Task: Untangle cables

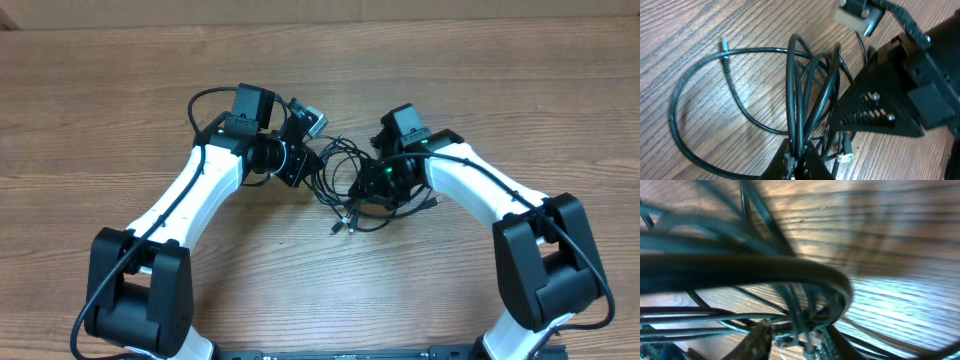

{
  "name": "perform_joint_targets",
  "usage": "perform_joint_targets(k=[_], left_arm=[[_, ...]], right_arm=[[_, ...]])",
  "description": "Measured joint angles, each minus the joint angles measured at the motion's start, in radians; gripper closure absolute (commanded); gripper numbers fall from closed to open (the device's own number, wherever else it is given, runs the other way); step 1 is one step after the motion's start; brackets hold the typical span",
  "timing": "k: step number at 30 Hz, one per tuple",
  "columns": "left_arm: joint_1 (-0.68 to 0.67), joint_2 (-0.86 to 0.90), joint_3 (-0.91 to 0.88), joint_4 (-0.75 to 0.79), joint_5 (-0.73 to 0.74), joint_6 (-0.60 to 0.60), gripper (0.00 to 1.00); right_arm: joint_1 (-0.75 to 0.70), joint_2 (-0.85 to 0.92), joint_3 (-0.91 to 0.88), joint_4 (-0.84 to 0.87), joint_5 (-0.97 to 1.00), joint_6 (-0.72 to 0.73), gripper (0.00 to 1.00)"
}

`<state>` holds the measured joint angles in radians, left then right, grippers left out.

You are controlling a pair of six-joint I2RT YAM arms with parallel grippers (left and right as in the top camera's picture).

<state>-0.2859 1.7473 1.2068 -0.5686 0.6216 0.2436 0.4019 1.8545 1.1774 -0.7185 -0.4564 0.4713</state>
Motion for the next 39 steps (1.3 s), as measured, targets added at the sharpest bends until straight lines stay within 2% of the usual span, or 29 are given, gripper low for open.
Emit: perform_joint_targets(k=[2, 6, 13, 21, 30, 39], left_arm=[[0.000, 0.000, 0.000, 0.000, 0.000, 0.000, 0.95], [0.000, 0.000, 0.000, 0.000, 0.000, 0.000, 0.94], [0.000, 0.000, 0.000, 0.000, 0.000, 0.000, 0.95], [0.000, 0.000, 0.000, 0.000, 0.000, 0.000, 0.95], [0.000, 0.000, 0.000, 0.000, 0.000, 0.000, 0.94], [0.002, 0.000, 0.000, 0.000, -0.001, 0.000, 0.94]], right_arm=[[0.010, 0.000, 0.000, 0.000, 0.003, 0.010, 0.82], [0.012, 0.000, 0.000, 0.000, 0.010, 0.024, 0.83], [0.011, 0.000, 0.000, -0.013, 0.012, 0.026, 0.66], [0.013, 0.000, 0.000, -0.089, 0.012, 0.029, 0.66], [0.043, 0.000, 0.000, -0.080, 0.026, 0.041, 0.67], [0.094, 0.000, 0.000, -0.055, 0.120, 0.097, 0.67]])
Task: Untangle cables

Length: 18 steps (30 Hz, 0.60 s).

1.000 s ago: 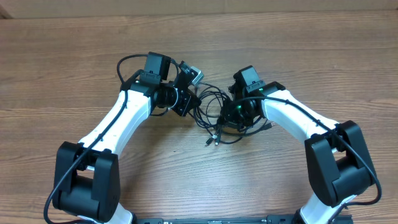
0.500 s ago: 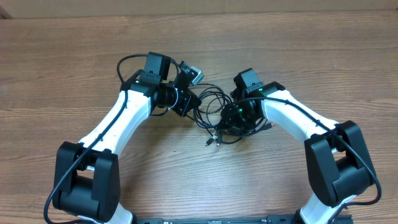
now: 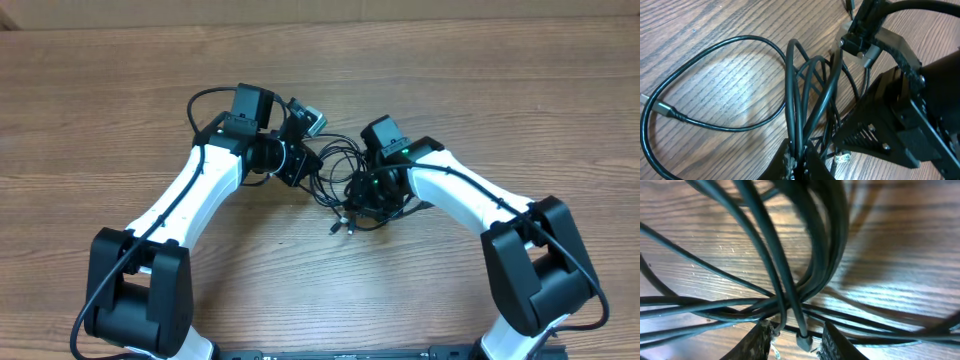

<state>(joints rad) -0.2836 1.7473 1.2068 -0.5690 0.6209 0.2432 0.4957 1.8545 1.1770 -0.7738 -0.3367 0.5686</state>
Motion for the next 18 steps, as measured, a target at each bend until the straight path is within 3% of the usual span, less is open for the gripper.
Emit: perform_joint_targets(k=[7, 12, 18], left_arm=[[0.002, 0.000, 0.000, 0.000, 0.000, 0.000, 0.94], [0.002, 0.000, 0.000, 0.001, 0.000, 0.000, 0.94], [0.002, 0.000, 0.000, 0.000, 0.000, 0.000, 0.94]], right_arm=[[0.026, 0.000, 0.000, 0.038, 0.008, 0.006, 0.80], [0.026, 0.000, 0.000, 0.048, 0.011, 0.007, 0.73], [0.026, 0.000, 0.000, 0.045, 0.012, 0.007, 0.73]])
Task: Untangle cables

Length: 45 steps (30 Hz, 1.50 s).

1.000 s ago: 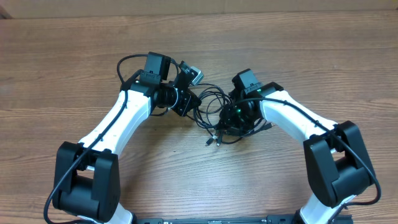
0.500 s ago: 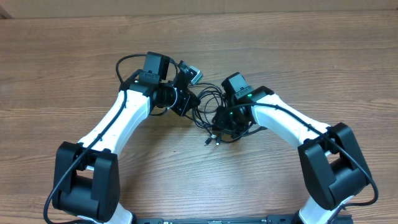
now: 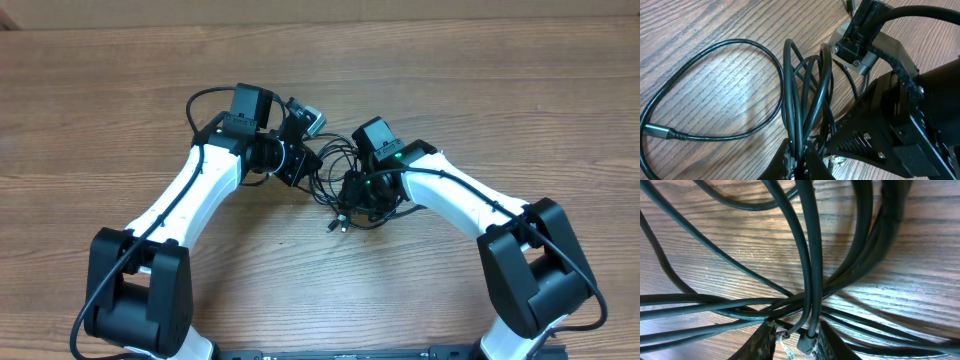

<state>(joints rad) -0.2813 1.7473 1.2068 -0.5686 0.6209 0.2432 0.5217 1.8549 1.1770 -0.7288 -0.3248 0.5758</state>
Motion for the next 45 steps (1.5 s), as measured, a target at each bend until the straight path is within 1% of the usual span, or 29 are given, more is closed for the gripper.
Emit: perform_joint_targets(k=[4, 8, 9, 10, 15, 19, 23, 30, 35, 45], left_arm=[[0.000, 0.000, 0.000, 0.000, 0.000, 0.000, 0.94], [0.000, 0.000, 0.000, 0.000, 0.000, 0.000, 0.94], [0.000, 0.000, 0.000, 0.000, 0.000, 0.000, 0.94], [0.000, 0.000, 0.000, 0.000, 0.000, 0.000, 0.94], [0.000, 0.000, 0.000, 0.000, 0.000, 0.000, 0.94], [0.000, 0.000, 0.000, 0.000, 0.000, 0.000, 0.94], [0.000, 0.000, 0.000, 0.000, 0.000, 0.000, 0.95], [0.000, 0.000, 0.000, 0.000, 0.000, 0.000, 0.95], [0.000, 0.000, 0.000, 0.000, 0.000, 0.000, 0.95], [0.000, 0.000, 0.000, 0.001, 0.000, 0.000, 0.94]], right_arm=[[0.002, 0.000, -0.003, -0.024, 0.020, 0.000, 0.73], [0.009, 0.000, -0.026, 0.013, 0.039, 0.000, 0.75], [0.011, 0.000, -0.031, 0.022, 0.041, 0.000, 0.88], [0.014, 0.000, -0.035, 0.029, 0.042, -0.006, 0.96], [0.016, 0.000, -0.037, 0.029, 0.011, 0.000, 0.96], [-0.004, 0.000, -0.032, 0.000, -0.093, -0.054, 0.96], [-0.063, 0.000, -0.001, -0.012, -0.213, -0.097, 0.96], [-0.165, 0.000, 0.026, 0.093, -0.304, -0.117, 0.96], [-0.179, 0.000, 0.026, 0.176, -0.285, -0.100, 0.96], [-0.170, 0.000, 0.023, 0.222, -0.085, -0.007, 0.96]])
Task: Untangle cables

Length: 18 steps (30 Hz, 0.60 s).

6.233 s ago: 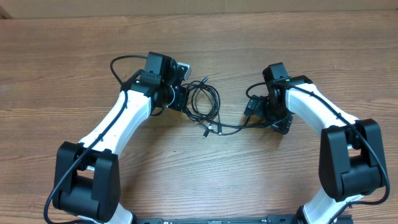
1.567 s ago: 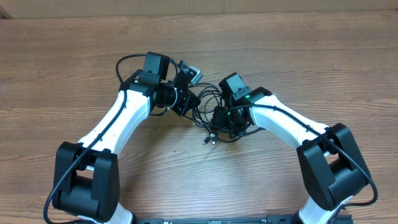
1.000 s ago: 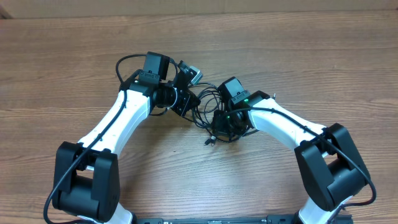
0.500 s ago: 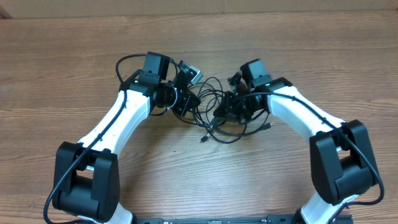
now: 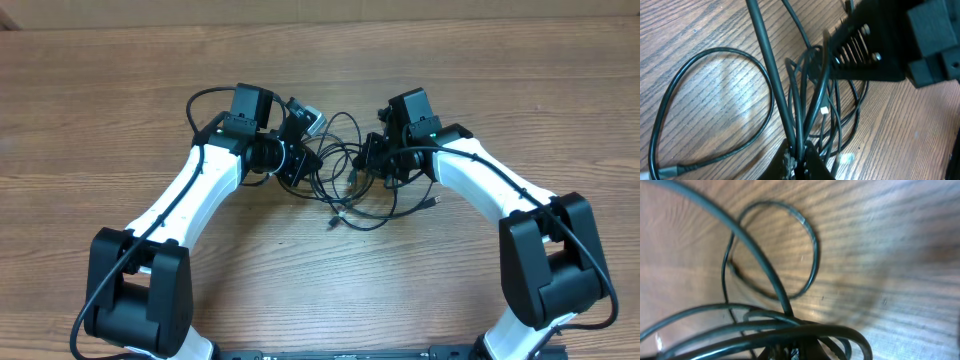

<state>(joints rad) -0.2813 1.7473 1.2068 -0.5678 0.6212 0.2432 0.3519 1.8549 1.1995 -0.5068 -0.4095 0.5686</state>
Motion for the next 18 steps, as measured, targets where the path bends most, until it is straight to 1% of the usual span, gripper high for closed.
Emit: perform_joint_targets(k=[4, 9, 11, 12, 15, 16, 18], left_arm=[[0.000, 0.000, 0.000, 0.000, 0.000, 0.000, 0.94], [0.000, 0.000, 0.000, 0.000, 0.000, 0.000, 0.94], [0.000, 0.000, 0.000, 0.000, 0.000, 0.000, 0.94], [0.000, 0.000, 0.000, 0.000, 0.000, 0.000, 0.94], [0.000, 0.000, 0.000, 0.000, 0.000, 0.000, 0.94], [0.000, 0.000, 0.000, 0.000, 0.000, 0.000, 0.94], [0.000, 0.000, 0.000, 0.000, 0.000, 0.000, 0.94]], right_arm=[[0.018, 0.000, -0.019, 0.047, 0.051, 0.035, 0.96], [0.062, 0.000, -0.026, 0.050, 0.157, 0.053, 0.96], [0.085, 0.000, -0.026, 0.045, 0.220, 0.059, 0.93], [0.095, 0.000, -0.026, 0.042, 0.246, 0.062, 0.88], [0.116, 0.000, -0.028, 0.034, 0.312, 0.062, 0.78], [0.127, 0.000, -0.029, 0.027, 0.340, 0.062, 0.71], [0.135, 0.000, -0.030, 0.023, 0.360, 0.064, 0.59]])
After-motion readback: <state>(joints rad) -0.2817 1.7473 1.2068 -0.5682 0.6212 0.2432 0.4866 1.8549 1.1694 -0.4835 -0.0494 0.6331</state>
